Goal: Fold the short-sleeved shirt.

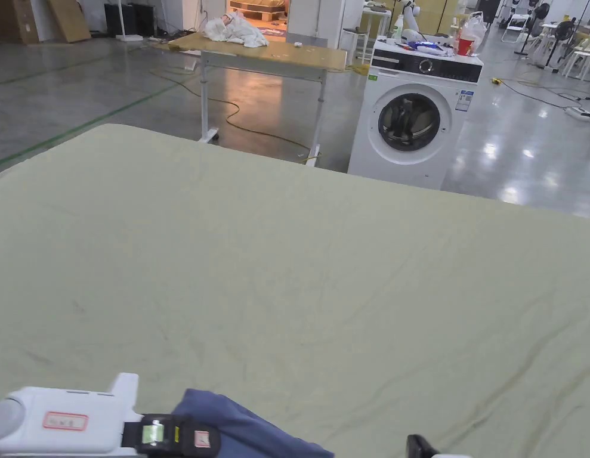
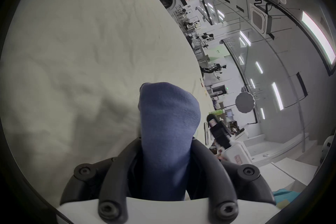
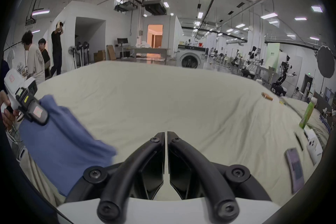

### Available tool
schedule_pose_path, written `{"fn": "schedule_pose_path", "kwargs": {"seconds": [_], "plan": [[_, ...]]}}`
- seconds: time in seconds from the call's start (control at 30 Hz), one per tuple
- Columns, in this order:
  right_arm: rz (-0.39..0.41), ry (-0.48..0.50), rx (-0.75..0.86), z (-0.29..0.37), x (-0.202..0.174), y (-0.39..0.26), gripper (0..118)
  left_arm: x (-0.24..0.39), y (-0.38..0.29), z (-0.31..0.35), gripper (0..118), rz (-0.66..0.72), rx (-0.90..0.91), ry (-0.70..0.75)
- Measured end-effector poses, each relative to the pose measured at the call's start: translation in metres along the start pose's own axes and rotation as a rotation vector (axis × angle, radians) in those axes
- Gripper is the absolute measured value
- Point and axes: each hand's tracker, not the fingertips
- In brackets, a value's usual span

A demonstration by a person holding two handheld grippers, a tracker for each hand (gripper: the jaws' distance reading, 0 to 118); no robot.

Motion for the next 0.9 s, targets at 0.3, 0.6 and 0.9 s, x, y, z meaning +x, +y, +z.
{"fn": "schedule_pose_path", "kwargs": {"seconds": [0.3, 0.6, 0.9], "plan": [[0.029, -0.123, 0.168, -0.007, 0.055, 0.083, 1, 0.009, 0.069, 0.127, 23, -0.045, 0.09, 0.197], [0.001, -0.191, 0.198, 0.003, 0.08, 0.098, 1, -0.026, 0.111, 0.224, 23, 0.029, 0.129, 0.437], [-0.014, -0.176, 0.14, -0.002, 0.077, 0.079, 1, -0.037, 0.114, 0.226, 58, -0.022, 0.093, 0.701]]}}
